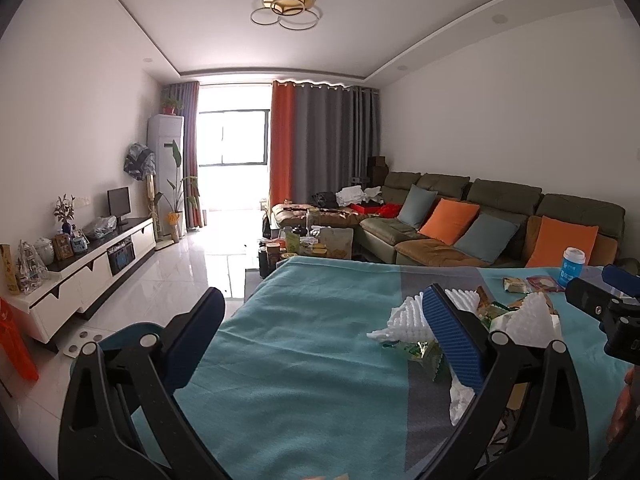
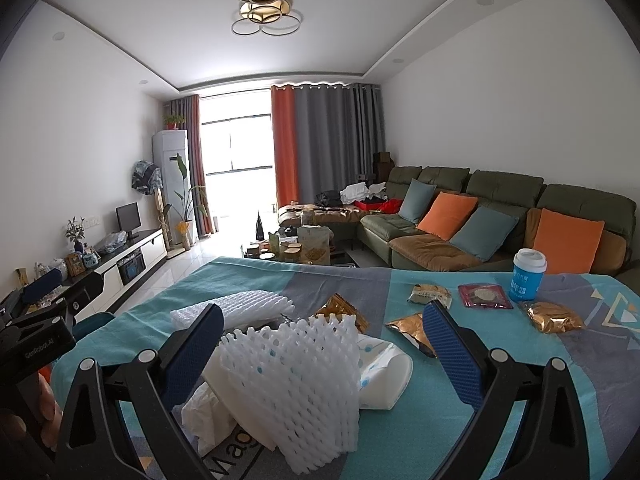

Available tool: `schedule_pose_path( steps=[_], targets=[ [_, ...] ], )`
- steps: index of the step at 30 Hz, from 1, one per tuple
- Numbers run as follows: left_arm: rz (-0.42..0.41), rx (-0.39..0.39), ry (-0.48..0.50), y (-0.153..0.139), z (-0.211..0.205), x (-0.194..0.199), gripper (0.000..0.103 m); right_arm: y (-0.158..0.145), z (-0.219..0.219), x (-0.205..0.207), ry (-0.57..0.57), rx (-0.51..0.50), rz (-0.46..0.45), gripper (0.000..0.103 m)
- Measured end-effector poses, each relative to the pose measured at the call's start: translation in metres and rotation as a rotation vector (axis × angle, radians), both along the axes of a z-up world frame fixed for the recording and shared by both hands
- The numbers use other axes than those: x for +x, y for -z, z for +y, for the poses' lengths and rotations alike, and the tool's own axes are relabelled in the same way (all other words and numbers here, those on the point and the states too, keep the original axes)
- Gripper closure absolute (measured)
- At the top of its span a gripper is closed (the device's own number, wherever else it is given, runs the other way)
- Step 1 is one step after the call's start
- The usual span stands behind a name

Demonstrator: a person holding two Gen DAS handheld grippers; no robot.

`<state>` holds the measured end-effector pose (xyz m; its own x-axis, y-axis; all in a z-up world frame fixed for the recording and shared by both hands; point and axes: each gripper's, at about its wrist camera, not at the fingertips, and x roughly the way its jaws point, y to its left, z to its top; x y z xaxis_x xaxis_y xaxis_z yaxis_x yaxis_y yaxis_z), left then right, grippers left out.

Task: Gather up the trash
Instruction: 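Grasp a white foam net with the left tool while the right tool grasps another foam net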

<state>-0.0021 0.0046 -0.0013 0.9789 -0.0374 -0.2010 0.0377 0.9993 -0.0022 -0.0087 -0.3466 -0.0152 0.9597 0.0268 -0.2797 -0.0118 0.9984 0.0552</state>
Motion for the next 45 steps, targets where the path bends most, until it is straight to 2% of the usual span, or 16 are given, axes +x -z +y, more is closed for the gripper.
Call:
schedule_pose_path(
  steps=[8,16,20,22,24,26,29,31,32,37,39,40,45],
  targets=[
    [0.030,0.005,0.039,0.003,-0.005,0.007,0.006,0.004,-0.001,0.003,-0.041,0.026,0.037,0.007],
    [0.187,-0.041,0.202,0.016,-0.013,0.037,0.006,0.017,-0.003,0.013,-0.116,0.082,0.131,0.007],
    [0.217,-0.053,0.264,0.019,-0.021,0.053,0.006,0.025,-0.010,0.020,-0.147,0.134,0.187,0.017],
    [0.256,-0.069,0.325,0.022,-0.026,0.066,0.006,0.031,-0.012,0.023,-0.164,0.158,0.216,0.022],
    [0.301,-0.082,0.380,0.025,-0.032,0.080,0.006,0.034,-0.012,0.025,-0.174,0.170,0.233,0.033],
    [0.337,-0.085,0.404,0.030,-0.038,0.092,0.006,0.034,-0.014,0.026,-0.189,0.180,0.247,0.039],
    [0.374,-0.083,0.437,0.037,-0.048,0.105,0.021,0.036,-0.016,0.028,-0.211,0.192,0.257,0.051],
    [0.398,-0.077,0.439,0.042,-0.054,0.113,0.051,0.036,-0.017,0.028,-0.217,0.201,0.262,0.052],
    [0.405,-0.072,0.451,0.044,-0.057,0.115,0.056,0.037,-0.017,0.029,-0.221,0.204,0.263,0.057],
    [0.416,-0.061,0.480,0.050,-0.063,0.115,0.092,0.039,-0.018,0.033,-0.253,0.222,0.286,0.083],
    [0.413,-0.074,0.489,0.048,-0.061,0.113,0.101,0.038,-0.019,0.033,-0.268,0.231,0.293,0.096],
    [0.411,-0.080,0.491,0.048,-0.060,0.112,0.102,0.037,-0.019,0.033,-0.271,0.234,0.294,0.099],
    [0.384,-0.100,0.491,0.040,-0.051,0.106,0.102,0.029,-0.027,0.031,-0.262,0.246,0.274,0.099]
  ],
)
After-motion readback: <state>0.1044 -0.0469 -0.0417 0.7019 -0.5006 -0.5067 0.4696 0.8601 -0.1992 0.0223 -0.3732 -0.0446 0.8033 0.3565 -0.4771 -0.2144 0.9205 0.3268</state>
